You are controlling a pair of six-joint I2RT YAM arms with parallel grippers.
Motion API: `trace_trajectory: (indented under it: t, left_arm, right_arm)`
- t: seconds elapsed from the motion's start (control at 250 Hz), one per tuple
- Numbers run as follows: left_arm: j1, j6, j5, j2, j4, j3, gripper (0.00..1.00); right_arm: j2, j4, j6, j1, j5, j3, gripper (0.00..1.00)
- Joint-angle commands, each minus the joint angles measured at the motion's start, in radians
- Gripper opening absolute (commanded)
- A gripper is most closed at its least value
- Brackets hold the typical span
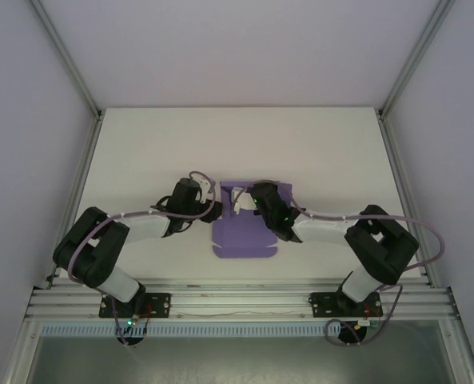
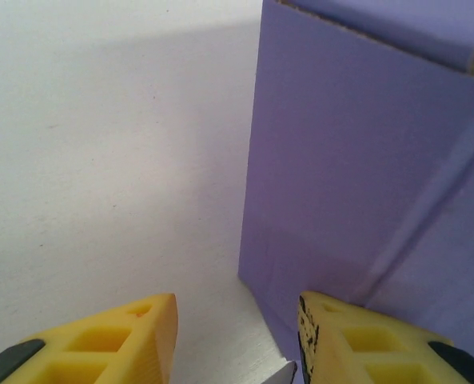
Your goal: Assemble paper box
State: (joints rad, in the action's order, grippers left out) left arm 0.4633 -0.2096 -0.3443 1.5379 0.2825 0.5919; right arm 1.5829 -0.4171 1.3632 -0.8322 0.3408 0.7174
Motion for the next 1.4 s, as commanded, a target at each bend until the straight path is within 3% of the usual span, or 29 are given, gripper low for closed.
trace_trajectory:
  t: [0.0,0.54,0.795,0.931,1.039,1.395]
  left_arm:
    - [0.004,0.04,0.004,-0.019,0.09,0.001,0.45]
    - [0.0,0.04,0.015,-0.075,0.047,0.008,0.57]
    - [-0.003,0.027,0.14,-0.004,0.054,0.054,0.55]
    - [-0.003,0.042,0.118,0.039,0.138,0.058,0.54]
    - [-0.006,0.045,0.136,0.07,0.191,0.064,0.53]
    - [-0.006,0.124,0.166,0.084,0.42,0.021,0.5]
  right_arm:
    - [0.001,-0.079,0.04,-0.023,0.045,-0.017,0.0]
    - [-0.012,-0.128,0.03,-0.02,0.064,0.016,0.0]
    - [-0.027,-0.109,0.011,-0.019,-0.013,0.0,0.0]
    - [-0.019,0.079,-0.041,-0.018,-0.061,0.02,0.0]
    - [0.014,0.024,-0.049,-0.021,-0.061,0.004,0.0]
    - [0.079,0.169,-0.084,-0.013,-0.1,0.055,0.0]
